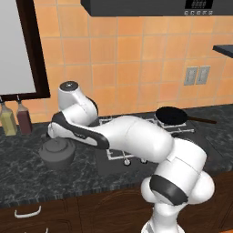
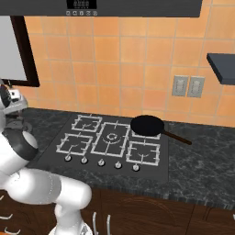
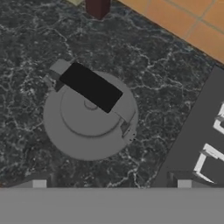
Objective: Pick the kettle from the counter and place it on a stove burner. Then turn the burner on.
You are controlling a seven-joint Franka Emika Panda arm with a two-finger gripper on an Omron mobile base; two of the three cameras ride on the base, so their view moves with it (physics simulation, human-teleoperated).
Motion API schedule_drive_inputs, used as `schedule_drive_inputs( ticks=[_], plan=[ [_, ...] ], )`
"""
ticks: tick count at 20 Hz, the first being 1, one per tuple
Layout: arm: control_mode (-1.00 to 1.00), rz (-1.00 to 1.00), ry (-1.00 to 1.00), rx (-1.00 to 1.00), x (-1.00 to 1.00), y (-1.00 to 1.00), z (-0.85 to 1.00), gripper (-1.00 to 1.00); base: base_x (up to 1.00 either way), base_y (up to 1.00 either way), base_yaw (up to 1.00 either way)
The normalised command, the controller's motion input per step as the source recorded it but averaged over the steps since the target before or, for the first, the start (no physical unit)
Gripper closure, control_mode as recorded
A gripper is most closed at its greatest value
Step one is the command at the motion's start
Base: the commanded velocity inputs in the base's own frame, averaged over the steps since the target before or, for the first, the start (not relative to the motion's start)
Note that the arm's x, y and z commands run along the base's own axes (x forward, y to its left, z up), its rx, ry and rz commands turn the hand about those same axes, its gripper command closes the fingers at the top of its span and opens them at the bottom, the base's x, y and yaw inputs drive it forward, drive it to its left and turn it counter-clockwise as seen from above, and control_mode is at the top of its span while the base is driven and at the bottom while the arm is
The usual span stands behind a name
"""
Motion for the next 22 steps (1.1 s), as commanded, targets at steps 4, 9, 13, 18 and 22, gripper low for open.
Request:
schedule_drive_inputs(
  ticks=[4,9,13,18,22],
  plan=[
    [-1.00,0.05,0.00,-0.08,0.35,0.20,-0.19,-1.00,0.00,0.00,0.00],
    [-1.00,0.03,0.07,-0.18,0.18,0.15,-0.31,-1.00,0.00,0.00,0.00],
    [-1.00,0.03,0.06,-0.12,0.29,0.22,-0.11,-1.00,0.00,0.00,0.00],
    [-1.00,0.03,0.02,-0.05,0.34,0.20,-0.04,-1.00,0.00,0.00,0.00],
    [-1.00,0.03,0.07,-0.05,0.32,0.26,-0.13,-1.00,0.00,0.00,0.00]
  ],
)
